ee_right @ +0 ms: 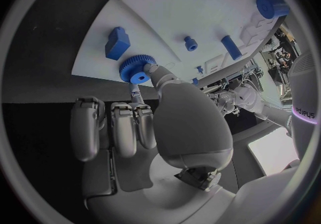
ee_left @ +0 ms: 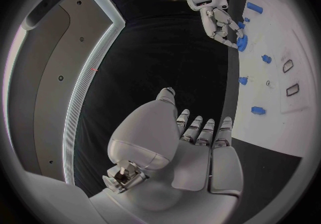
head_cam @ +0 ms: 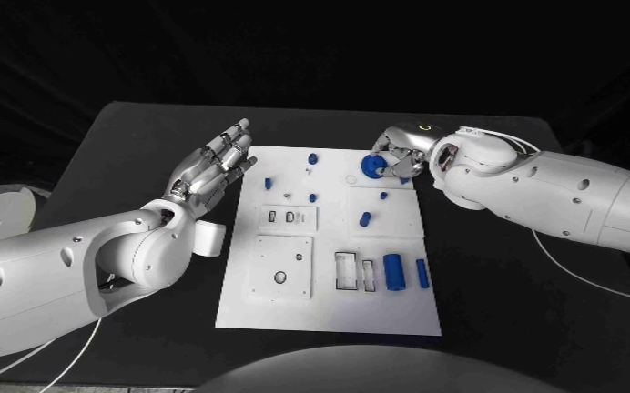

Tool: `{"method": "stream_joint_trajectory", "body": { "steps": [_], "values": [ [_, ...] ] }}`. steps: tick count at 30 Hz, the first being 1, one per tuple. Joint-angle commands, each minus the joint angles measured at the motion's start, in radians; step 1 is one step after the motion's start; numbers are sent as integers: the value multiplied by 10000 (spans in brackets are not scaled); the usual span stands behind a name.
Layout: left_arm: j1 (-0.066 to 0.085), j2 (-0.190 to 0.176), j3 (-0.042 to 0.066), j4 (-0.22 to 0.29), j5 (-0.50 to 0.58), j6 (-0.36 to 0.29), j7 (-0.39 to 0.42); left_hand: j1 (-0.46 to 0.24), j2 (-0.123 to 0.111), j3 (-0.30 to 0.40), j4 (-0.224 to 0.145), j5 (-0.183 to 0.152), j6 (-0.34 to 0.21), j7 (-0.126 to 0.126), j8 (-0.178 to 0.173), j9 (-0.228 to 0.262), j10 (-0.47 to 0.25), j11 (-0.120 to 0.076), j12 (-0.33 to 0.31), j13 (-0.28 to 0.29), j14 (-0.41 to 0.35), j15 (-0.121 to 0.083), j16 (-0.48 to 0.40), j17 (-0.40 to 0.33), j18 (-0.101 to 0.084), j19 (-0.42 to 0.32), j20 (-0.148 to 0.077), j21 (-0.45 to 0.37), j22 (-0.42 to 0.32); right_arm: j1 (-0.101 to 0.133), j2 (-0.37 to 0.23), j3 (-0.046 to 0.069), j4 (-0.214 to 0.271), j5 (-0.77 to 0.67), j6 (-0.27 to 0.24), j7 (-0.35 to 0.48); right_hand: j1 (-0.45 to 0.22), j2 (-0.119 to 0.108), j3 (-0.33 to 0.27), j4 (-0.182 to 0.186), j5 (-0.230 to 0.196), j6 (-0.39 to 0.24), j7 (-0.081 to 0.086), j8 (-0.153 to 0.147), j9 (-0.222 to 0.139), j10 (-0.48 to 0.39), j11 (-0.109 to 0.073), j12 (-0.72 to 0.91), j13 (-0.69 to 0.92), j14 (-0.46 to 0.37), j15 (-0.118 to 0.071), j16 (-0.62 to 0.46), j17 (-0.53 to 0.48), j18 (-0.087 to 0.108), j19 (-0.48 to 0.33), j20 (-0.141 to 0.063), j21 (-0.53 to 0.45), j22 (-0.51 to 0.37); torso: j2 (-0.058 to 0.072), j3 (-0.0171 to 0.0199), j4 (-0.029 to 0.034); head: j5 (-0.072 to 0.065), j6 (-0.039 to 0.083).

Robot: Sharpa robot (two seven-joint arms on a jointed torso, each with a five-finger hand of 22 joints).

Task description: Assemble the parts on the task board

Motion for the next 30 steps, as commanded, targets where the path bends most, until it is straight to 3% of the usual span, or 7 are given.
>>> {"method": "stream_joint_trajectory", "body": {
  "steps": [1,8,16,22,30],
  "values": [
    [3,7,4,12,-1,218,25,105,-5,64,17,36,44,-10,48,15,16,56,54,15,-9,47,47,13,82,4,36,45,10,-30,-14,-46,123,3,-205,193,-48,-20,17,-40,294,604,-340,824,1444,1064,-56,37,2629,890,-47,-46,2211,-133,-24,-37,-11,797,4,-5,10,29,18],
    [2,-16,1,24,-1,207,-3,124,0,83,22,45,55,-10,49,16,23,113,96,20,6,85,79,20,80,17,48,52,14,290,113,-30,582,220,-483,320,-255,-76,93,40,709,497,-333,927,1779,1064,-52,37,2629,923,-50,2,2282,-155,45,-45,42,888,5,-13,12,71,11],
    [3,-2,0,38,-1,186,-26,131,-2,92,30,45,75,-13,52,18,29,139,130,24,27,131,118,29,79,30,53,60,18,443,680,-21,771,425,39,315,-426,-80,142,146,820,366,-301,898,1898,1064,-27,37,2629,937,-33,25,2315,-162,66,-36,55,917,15,-10,11,107,-2],
    [3,48,0,17,-1,184,-38,135,-5,96,35,47,90,8,56,20,29,137,149,25,37,155,136,32,78,38,58,64,20,466,1398,-12,475,417,294,320,-479,-123,402,141,1574,233,-263,855,2086,1064,5,37,2629,937,-6,20,2319,-160,64,-10,39,929,3,-14,10,129,-21],
    [3,64,0,37,-1,169,-37,136,-6,98,36,48,97,22,57,21,30,134,157,25,40,162,142,33,77,42,60,67,21,403,2216,-9,-269,349,587,358,-554,-171,510,150,1619,48,-222,745,2131,1064,29,37,2629,917,16,-24,2274,-141,16,9,-22,875,20,-14,57,138,5]
  ]
}}
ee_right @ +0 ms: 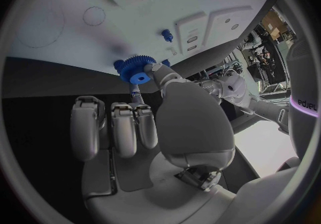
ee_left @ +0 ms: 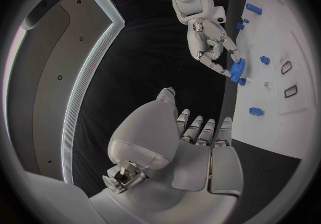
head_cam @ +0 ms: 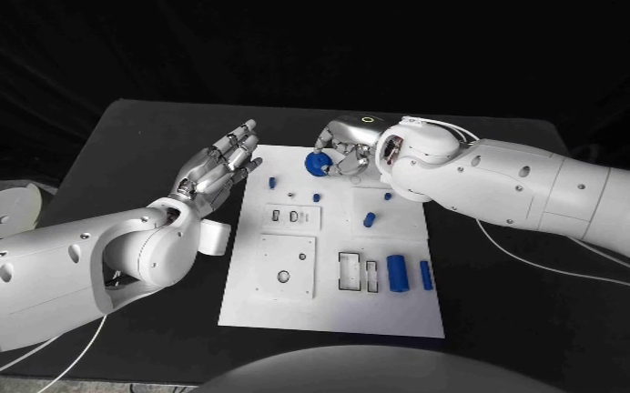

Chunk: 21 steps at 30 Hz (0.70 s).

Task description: Assemble the parts on the task board

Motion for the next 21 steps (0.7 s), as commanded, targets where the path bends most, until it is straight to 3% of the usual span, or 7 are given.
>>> {"method": "stream_joint_trajectory", "body": {
  "steps": [1,17,21],
  "values": [
    [5,11,5,34,-3,151,63,97,33,69,8,48,60,-16,57,15,31,62,69,15,23,75,52,13,77,42,60,67,14,-46,203,1,-248,-50,452,96,-101,9,104,34,-12,62,-163,726,2135,1064,32,38,2632,915,20,-29,2265,-140,8,12,-31,871,14,-3,25,-2,8],
    [5,62,6,28,-3,167,137,111,24,79,4,55,105,26,66,21,45,74,113,21,39,95,85,19,75,61,68,78,20,-196,722,1,-862,-84,935,51,-222,-68,409,10,-342,-612,-64,202,2020,1064,-16,38,2632,840,-3,-182,2121,-85,-143,12,-219,728,5,7,-6,-21,-59],
    [5,66,6,13,-3,170,130,111,24,79,4,55,105,26,66,21,45,74,113,21,39,95,85,19,75,61,68,78,20,-227,760,1,-897,-64,1040,77,-311,-136,568,26,-526,-1291,-90,-287,1756,1064,-54,38,2632,773,-21,-312,2002,-41,-268,-6,-376,604,6,16,1,-14,-61]
  ]
}}
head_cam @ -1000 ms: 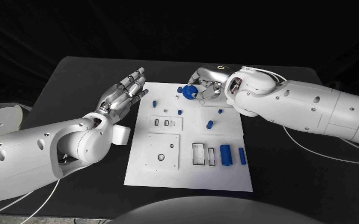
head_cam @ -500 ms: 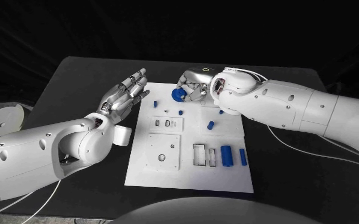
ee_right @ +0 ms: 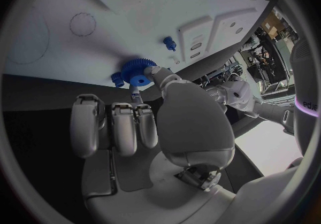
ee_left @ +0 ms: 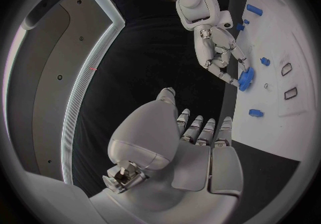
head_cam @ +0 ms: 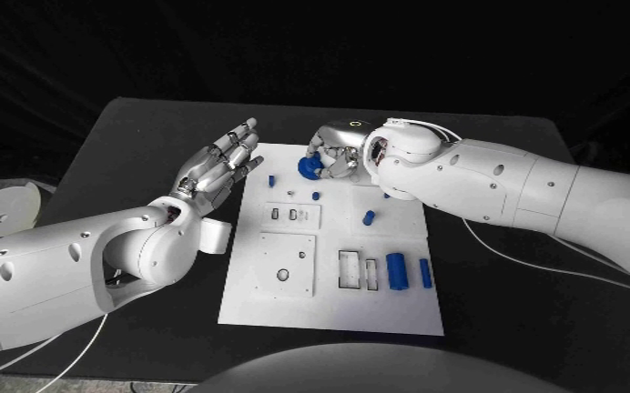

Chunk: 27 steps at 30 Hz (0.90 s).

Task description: Assemble the parts on the task board

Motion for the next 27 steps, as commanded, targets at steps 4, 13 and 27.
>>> {"method": "stream_joint_trajectory", "body": {
  "steps": [4,13,27],
  "values": [
    [5,26,6,-1,-4,169,117,120,22,86,2,60,70,5,67,10,16,46,71,20,7,65,56,10,74,30,34,42,13,-50,35,-10,-23,-45,463,60,-25,-88,158,-77,-750,-1261,-205,-542,130,1066,-176,38,2633,735,-105,-157,1945,-16,-165,-72,-167,535,-4,3,4,22,-21],
    [5,36,5,-32,-4,169,97,120,21,86,2,60,70,6,67,10,16,46,71,20,7,65,56,10,74,31,34,42,13,-65,-17,-10,-5,-33,209,114,-61,-8,-131,-108,-2561,-4494,-588,-687,-1343,690,-459,-278,2396,626,-339,-404,1757,45,-329,-293,-468,352,-5,0,-2,11,-32],
    [2,-21,-2,-74,-4,162,88,125,12,87,-1,63,60,17,64,8,19,62,86,21,9,69,62,10,72,34,37,43,13,597,-2147,4,1891,927,-856,9,-1,128,-447,3,-2957,-953,-127,278,-632,1066,-152,38,2633,768,-129,-198,1977,-45,-33,-143,-257,656,-22,-5,-45,4,43]
  ]
}}
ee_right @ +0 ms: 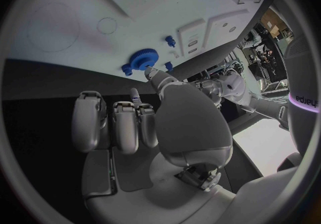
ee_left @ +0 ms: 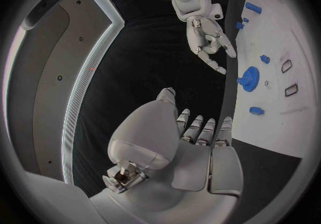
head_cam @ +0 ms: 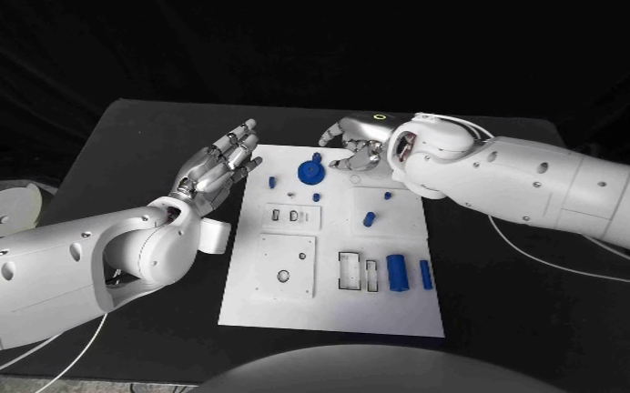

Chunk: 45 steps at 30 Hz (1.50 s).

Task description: Assemble the parts on the task board

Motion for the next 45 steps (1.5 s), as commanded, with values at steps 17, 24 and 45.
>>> {"method": "stream_joint_trajectory", "body": {
  "steps": [17,24,45],
  "values": [
    [-23,119,-10,-82,-4,213,72,104,-31,45,-13,82,87,40,68,14,20,72,61,13,12,78,73,14,69,39,40,46,16,-135,-2549,-85,829,560,-11,-387,92,78,-348,55,-512,268,10,73,106,1065,76,53,2635,887,73,415,2290,-177,462,15,524,1140,-3,21,-23,-81,41],
    [-44,124,-13,-96,-4,228,107,106,-31,46,-14,83,66,40,65,11,18,73,60,12,12,78,73,14,69,41,40,47,17,-494,-2771,-91,726,32,-264,-291,9,11,-595,182,-739,205,-20,56,159,1065,39,53,2635,966,25,608,2463,-228,604,-32,693,1317,-4,19,-22,-78,82],
    [-51,120,-14,-111,-4,289,86,119,-41,52,-23,92,52,33,60,9,9,82,66,10,17,91,87,16,67,47,42,50,18,-796,-3136,-93,896,168,-164,-318,-127,-102,-1169,717,-1229,-4,9,130,478,1065,65,53,2635,909,43,396,2285,-171,494,-24,474,1191,-15,18,-25,-49,15]
  ]
}}
